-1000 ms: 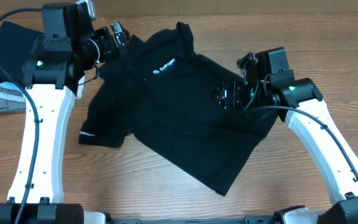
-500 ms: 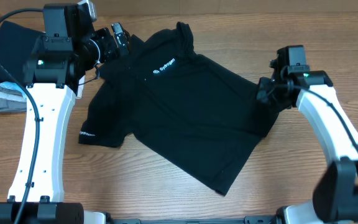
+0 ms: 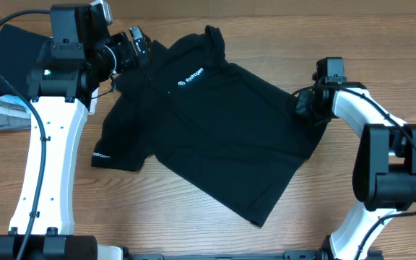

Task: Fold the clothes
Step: 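Release the collar and lift the right gripper away up-right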

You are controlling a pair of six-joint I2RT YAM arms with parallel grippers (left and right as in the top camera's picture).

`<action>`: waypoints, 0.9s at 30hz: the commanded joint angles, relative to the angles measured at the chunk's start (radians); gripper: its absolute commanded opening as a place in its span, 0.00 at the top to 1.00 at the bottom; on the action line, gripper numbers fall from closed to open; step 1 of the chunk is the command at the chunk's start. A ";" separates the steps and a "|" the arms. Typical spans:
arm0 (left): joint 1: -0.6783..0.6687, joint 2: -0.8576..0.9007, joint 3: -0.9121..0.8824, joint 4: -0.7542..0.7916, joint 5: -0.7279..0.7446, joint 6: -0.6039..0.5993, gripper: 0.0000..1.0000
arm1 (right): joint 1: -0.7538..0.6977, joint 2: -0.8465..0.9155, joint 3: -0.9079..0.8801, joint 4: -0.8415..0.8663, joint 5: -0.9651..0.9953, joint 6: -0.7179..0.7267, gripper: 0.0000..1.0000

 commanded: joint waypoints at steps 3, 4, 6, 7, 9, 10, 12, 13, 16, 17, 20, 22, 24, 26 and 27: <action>0.000 -0.003 -0.004 0.004 -0.002 -0.006 0.00 | -0.016 0.159 -0.005 0.099 0.095 0.021 0.96; 0.000 -0.003 -0.004 0.004 -0.002 -0.006 0.00 | -0.023 0.179 -0.005 0.123 0.100 0.021 0.96; 0.000 -0.003 -0.004 0.004 -0.002 -0.005 0.00 | -0.046 0.232 -0.003 0.192 0.100 0.032 0.96; 0.000 -0.003 -0.004 0.004 -0.002 -0.006 0.00 | -0.056 0.249 -0.002 0.213 0.100 0.041 0.96; 0.000 -0.003 -0.004 0.004 -0.002 -0.006 0.00 | -0.081 0.297 0.009 0.272 0.096 0.047 0.96; 0.000 -0.003 -0.004 0.003 -0.002 -0.006 0.00 | -0.092 0.320 0.019 0.295 0.097 0.046 0.96; 0.000 -0.003 -0.004 0.004 -0.002 -0.006 0.00 | -0.127 0.379 0.062 0.360 0.100 0.042 0.96; 0.000 -0.003 -0.004 0.004 -0.002 -0.005 0.00 | -0.135 0.392 0.075 0.385 0.100 0.042 0.96; 0.000 -0.003 -0.004 0.004 -0.002 -0.006 0.00 | -0.153 0.402 0.111 0.449 0.099 0.042 0.96; 0.000 -0.003 -0.004 0.003 -0.002 -0.006 0.00 | -0.156 0.402 0.138 0.454 0.099 0.042 0.96; 0.000 -0.003 -0.004 0.004 -0.002 -0.006 0.00 | -0.157 0.401 0.281 0.353 0.099 0.016 0.94; 0.000 -0.003 -0.004 0.004 -0.002 -0.005 0.00 | -0.157 0.401 0.423 0.218 0.100 -0.010 0.90; 0.000 -0.003 -0.004 0.004 -0.002 -0.005 0.00 | -0.157 0.401 0.605 0.045 0.100 -0.014 0.81; 0.000 -0.003 -0.004 0.004 -0.002 -0.006 0.00 | -0.157 0.401 0.786 -0.128 0.097 -0.010 0.66; 0.000 -0.003 -0.004 0.004 -0.002 -0.006 0.00 | -0.157 0.401 0.886 -0.224 0.085 -0.005 0.57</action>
